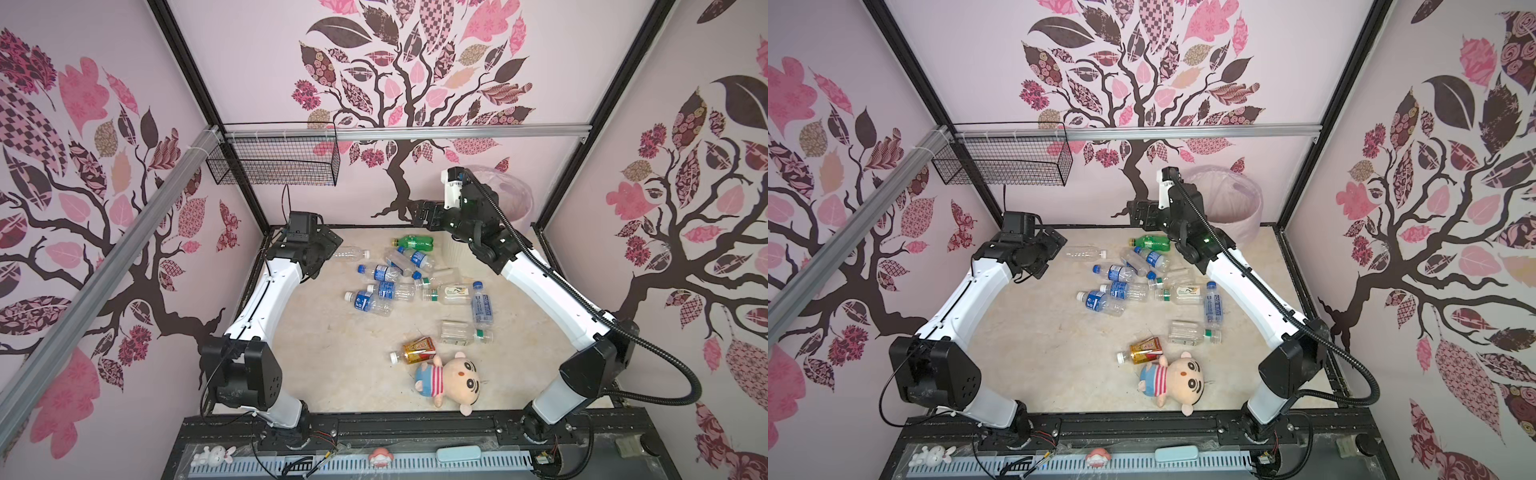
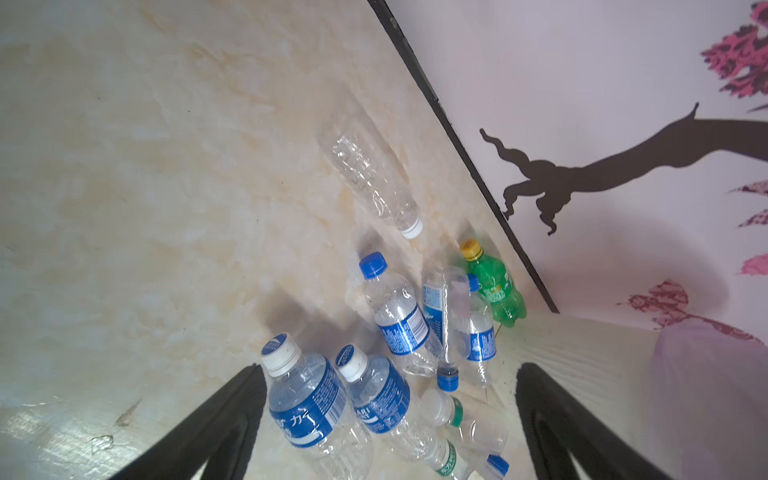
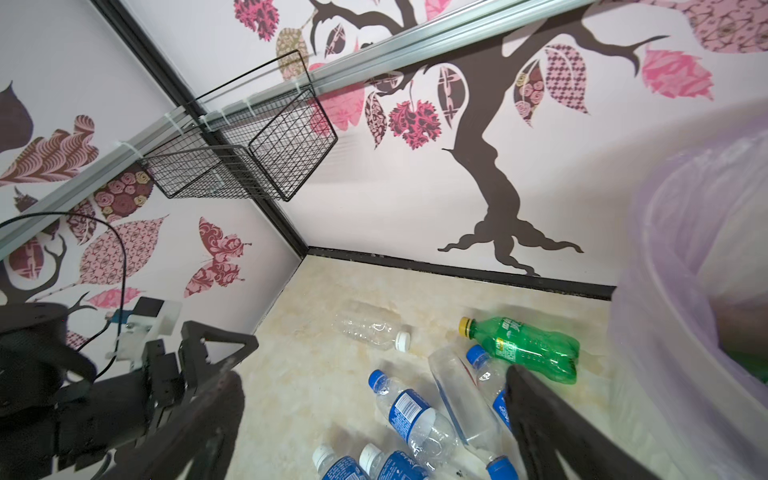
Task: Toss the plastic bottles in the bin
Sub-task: 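Move both grippers back toward the bottle pile, then lower the left gripper onto another clear bottle and grasp it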
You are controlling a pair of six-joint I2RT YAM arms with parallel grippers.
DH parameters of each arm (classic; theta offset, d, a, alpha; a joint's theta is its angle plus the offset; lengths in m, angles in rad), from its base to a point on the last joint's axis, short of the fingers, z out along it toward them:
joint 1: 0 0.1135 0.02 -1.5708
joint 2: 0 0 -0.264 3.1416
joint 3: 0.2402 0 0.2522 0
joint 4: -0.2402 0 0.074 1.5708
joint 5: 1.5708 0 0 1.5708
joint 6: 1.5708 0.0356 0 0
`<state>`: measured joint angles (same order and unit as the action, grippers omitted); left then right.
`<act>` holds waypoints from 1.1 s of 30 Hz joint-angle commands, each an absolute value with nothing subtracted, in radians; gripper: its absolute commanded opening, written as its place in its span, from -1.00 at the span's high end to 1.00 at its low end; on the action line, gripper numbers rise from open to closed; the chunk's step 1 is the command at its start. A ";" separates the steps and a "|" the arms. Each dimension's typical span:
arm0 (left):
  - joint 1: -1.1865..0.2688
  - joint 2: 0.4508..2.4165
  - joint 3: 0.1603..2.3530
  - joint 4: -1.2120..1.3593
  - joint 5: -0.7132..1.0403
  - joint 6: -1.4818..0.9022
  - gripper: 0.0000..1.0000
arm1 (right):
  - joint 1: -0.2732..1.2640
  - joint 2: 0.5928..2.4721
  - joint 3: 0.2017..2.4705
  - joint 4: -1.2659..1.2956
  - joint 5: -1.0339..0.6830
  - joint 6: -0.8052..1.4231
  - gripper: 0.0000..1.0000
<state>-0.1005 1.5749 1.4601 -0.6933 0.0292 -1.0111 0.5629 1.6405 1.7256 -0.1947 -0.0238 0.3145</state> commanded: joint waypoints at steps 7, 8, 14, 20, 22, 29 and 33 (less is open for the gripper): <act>-0.077 1.831 1.588 -0.690 0.007 -1.175 -0.94 | 0.629 1.612 1.616 -0.109 -0.023 0.226 -0.99; -0.077 1.859 1.613 -0.690 0.005 -1.182 -0.94 | 0.630 1.608 1.605 -0.113 -0.019 0.219 -1.00; -0.050 2.015 1.736 -0.660 0.037 -1.245 -0.94 | 0.633 1.572 1.519 -0.095 -0.004 0.192 -0.99; -0.033 2.147 1.824 -0.602 0.061 -1.314 -0.94 | 0.632 1.592 1.515 -0.123 0.015 0.176 -1.00; -0.025 2.193 1.852 -0.590 0.092 -1.334 -0.94 | 0.634 1.614 1.538 -0.155 -0.007 0.179 -0.99; -0.021 2.291 1.900 -0.568 0.105 -1.392 -0.94 | 0.638 1.644 1.564 -0.195 -0.017 0.173 -1.00; -0.021 2.341 1.928 -0.562 0.117 -1.396 -0.94 | 0.638 1.644 1.565 -0.218 -0.001 0.147 -0.99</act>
